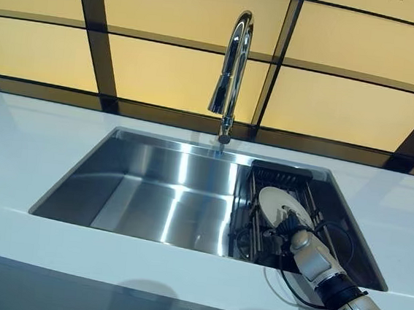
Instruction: Take plates into dishwasher
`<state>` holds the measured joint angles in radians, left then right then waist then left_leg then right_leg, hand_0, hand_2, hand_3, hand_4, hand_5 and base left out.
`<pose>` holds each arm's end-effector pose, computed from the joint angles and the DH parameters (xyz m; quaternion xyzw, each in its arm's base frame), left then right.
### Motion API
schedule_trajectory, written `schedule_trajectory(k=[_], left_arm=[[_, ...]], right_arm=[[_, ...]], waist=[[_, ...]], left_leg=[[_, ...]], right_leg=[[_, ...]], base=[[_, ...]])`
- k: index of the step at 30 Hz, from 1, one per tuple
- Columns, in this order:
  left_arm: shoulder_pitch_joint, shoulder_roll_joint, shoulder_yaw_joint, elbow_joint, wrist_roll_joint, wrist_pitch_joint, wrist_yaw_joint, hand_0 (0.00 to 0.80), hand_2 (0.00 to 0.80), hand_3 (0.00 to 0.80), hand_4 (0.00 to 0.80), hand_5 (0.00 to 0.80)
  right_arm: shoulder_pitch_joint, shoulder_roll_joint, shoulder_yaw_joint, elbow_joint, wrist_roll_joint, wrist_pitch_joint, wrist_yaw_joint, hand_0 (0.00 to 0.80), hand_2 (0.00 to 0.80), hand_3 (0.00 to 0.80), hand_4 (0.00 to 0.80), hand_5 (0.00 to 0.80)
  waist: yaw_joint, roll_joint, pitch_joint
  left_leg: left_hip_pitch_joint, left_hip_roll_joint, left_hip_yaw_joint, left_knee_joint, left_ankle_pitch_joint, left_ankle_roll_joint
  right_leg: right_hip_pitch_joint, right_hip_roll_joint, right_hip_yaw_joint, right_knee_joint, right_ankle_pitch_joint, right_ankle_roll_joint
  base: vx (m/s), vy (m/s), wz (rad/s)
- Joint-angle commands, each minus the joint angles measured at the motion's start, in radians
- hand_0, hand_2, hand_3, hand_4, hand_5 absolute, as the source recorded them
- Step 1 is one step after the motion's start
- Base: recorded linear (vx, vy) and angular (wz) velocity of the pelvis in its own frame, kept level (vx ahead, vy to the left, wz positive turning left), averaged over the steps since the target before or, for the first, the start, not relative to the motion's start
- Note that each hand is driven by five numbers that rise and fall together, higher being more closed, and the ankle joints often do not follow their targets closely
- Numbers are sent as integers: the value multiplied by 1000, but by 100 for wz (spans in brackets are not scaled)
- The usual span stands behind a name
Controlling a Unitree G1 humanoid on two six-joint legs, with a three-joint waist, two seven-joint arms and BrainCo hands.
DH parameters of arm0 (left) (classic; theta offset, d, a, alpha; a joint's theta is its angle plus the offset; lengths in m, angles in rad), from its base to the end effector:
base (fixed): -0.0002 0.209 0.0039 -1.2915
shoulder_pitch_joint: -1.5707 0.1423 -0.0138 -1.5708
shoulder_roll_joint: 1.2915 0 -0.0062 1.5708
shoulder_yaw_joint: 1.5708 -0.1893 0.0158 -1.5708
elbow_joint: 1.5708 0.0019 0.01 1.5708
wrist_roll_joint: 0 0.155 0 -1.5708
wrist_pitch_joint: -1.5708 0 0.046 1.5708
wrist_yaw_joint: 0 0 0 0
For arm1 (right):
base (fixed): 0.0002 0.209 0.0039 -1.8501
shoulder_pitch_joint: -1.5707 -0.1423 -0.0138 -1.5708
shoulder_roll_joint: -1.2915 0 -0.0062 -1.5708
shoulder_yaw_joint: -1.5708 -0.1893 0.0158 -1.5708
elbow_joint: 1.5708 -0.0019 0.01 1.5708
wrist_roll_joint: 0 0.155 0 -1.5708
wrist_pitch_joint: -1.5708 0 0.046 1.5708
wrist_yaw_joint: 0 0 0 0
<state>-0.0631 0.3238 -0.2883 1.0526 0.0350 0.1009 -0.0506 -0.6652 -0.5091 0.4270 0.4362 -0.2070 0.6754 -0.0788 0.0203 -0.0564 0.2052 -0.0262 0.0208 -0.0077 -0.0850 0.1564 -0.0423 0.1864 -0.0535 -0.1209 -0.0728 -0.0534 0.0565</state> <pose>0.1269 0.2368 -0.1167 0.2186 0.5301 -0.0609 0.8170 0.3299 -0.1918 0.1022 -0.4573 0.1991 -0.0605 0.8647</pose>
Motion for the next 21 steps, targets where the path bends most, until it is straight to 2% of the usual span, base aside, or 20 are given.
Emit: schedule_trajectory(k=[1, 4, 8, 10, 11, 13, 14, 16, 21], left_arm=[[-59, 7, -49, 14, 16, -4, -9, 0, 0, 0, 0, 0], [-61, 9, -49, 15, 13, -5, -11, 0, 0, 0, 0, 0], [-63, 10, -48, 18, 13, -6, -14, 0, 0, 0, 0, 0], [-61, 8, -48, 15, 15, -4, -13, 0, 0, 0, 0, 0], [-60, 8, -46, 12, 19, -3, -15, 0, 0, 0, 0, 0], [-62, 8, -47, 13, 19, -5, -15, 0, 0, 0, 0, 0], [-63, 7, -49, 14, 19, -6, -14, 0, 0, 0, 0, 0], [-63, 7, -50, 12, 18, -5, -14, 0, 0, 0, 0, 0], [-67, 5, -50, 12, 19, -4, -14, 0, 0, 0, 0, 0]], right_arm=[[-43, -15, 24, 35, -84, 7, -28, 0, 0, 0, 0, 0], [-46, -19, 27, 40, -104, 5, -23, 132, 132, 132, 132, 132], [-49, -25, 36, 47, -127, 3, -16, 386, 386, 386, 386, 386], [-49, -24, 40, 42, -140, 9, -13, 445, 445, 445, 445, 445], [-47, -27, 41, 40, -142, 12, -12, 518, 518, 518, 518, 518], [-50, -27, 43, 45, -143, 12, -15, 555, 555, 555, 555, 555], [-51, -25, 45, 46, -146, 15, -17, 627, 627, 627, 627, 627], [-51, -26, 44, 47, -152, 14, -17, 649, 649, 649, 649, 649], [-49, -26, 41, 51, -157, 10, -29, 800, 800, 800, 800, 800]], waist=[[56, -7, 9], [56, -6, 10], [57, -6, 11], [58, -7, 10], [59, -8, 9], [59, -7, 10], [59, -7, 11], [60, -7, 11], [60, -9, 12]], left_leg=[[57, -37, 26, 26, -167, 62], [55, -37, 25, 25, -166, 61], [52, -36, 24, 26, -164, 60], [52, -36, 23, 24, -163, 59], [51, -36, 22, 24, -163, 59], [51, -36, 22, 24, -162, 59], [50, -36, 22, 24, -162, 59], [48, -36, 22, 25, -162, 60], [47, -36, 21, 25, -162, 60]], right_leg=[[-157, 0, -4, 102, 44, 17], [-158, 0, -4, 102, 44, 17], [-160, 1, -6, 102, 44, 17], [-161, 2, -6, 101, 45, 17], [-161, 2, -7, 101, 45, 17], [-161, 2, -8, 101, 45, 16], [-162, 2, -8, 100, 45, 16], [-162, 3, -8, 100, 44, 16], [-163, 3, -8, 102, 44, 16]], base=[[0, 0, 0], [0, 0, 0], [0, 0, 0], [0, 0, 0], [0, 0, 0], [0, 0, 0], [0, 0, 0], [0, 0, 0], [0, 0, 0]])
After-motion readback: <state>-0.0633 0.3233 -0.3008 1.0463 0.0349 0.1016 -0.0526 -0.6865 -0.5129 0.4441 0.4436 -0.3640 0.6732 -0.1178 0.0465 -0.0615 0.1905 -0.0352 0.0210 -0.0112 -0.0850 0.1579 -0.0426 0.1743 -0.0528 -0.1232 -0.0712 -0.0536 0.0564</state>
